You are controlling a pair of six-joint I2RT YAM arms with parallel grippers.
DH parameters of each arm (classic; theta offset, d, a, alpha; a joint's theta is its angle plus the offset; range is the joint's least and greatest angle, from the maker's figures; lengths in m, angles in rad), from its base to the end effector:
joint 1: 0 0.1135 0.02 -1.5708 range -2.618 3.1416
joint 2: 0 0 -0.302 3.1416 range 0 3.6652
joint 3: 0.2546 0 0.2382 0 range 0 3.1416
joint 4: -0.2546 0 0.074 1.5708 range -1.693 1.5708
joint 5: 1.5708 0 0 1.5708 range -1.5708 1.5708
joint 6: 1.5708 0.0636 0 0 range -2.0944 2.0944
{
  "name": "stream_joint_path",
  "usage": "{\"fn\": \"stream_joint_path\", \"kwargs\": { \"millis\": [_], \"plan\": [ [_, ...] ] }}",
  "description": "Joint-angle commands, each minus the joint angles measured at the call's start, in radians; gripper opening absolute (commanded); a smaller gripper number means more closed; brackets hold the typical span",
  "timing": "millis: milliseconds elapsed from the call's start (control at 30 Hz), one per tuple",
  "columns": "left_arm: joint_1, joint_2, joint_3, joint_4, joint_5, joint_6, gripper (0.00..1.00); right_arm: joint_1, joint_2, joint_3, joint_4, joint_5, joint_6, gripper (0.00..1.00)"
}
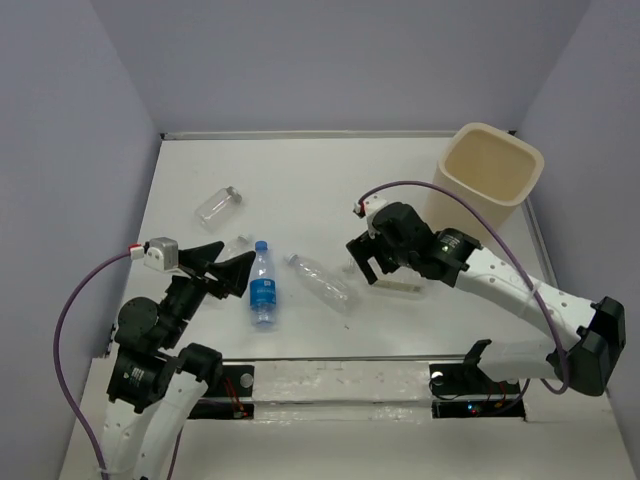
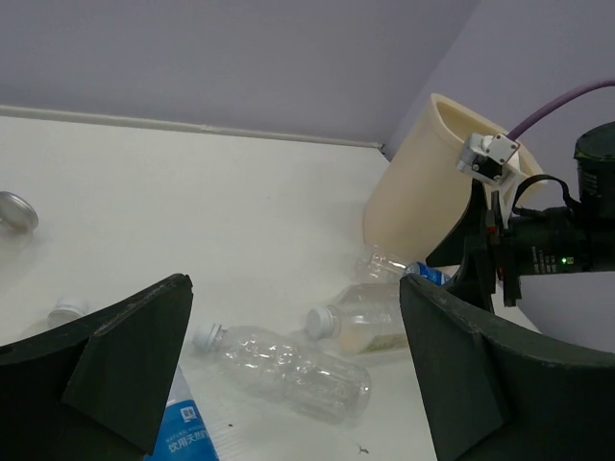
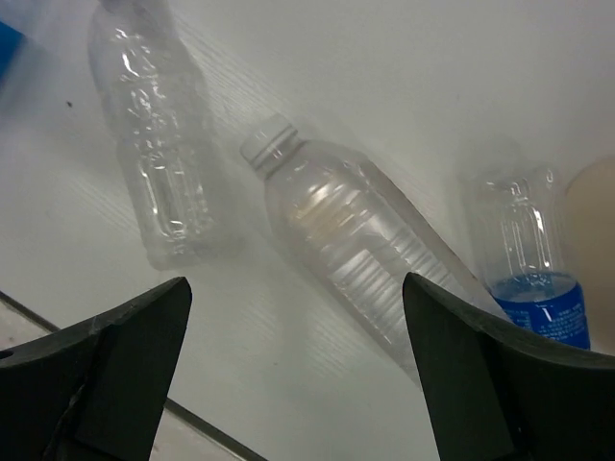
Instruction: Put the plastic bottles in the bin
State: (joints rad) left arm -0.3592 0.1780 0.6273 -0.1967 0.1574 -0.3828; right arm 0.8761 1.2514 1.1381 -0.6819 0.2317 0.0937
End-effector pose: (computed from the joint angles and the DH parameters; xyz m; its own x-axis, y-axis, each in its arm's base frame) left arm 0.0310 -0.0223 0.3553 0.0343 -0.4069 -0.9128 0.5413 0.7754 -0.3253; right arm 0.1752 0.1874 0.3367 -0.5154 -0.4763 -0.7124 -0.5992 0.7946 -0.0977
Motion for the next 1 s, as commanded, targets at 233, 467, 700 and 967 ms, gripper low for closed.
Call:
{"fn": "stream_joint_path", "kwargs": {
  "millis": [233,467,700,967],
  "plan": [
    [-0.003,-0.005,-0.006,0.042,0.022,0.01,0.99,-0.154,0.121,-0.04,-0.024,-0.199,-0.233,0.96],
    [-0.003,-0.011,-0.006,0.042,0.018,0.009,0.99,-0.163,0.2,-0.006,-0.022,-0.227,-0.31,0.96],
    [-0.003,-0.002,-0.008,0.043,0.022,0.009,0.99,-0.163,0.309,0.012,-0.034,-0.25,-0.344,1.0],
    [-0.003,0.003,-0.008,0.048,0.031,0.013,0.99,-0.163,0.427,0.1,-0.065,-0.192,-0.384,1.0]
  ]
}}
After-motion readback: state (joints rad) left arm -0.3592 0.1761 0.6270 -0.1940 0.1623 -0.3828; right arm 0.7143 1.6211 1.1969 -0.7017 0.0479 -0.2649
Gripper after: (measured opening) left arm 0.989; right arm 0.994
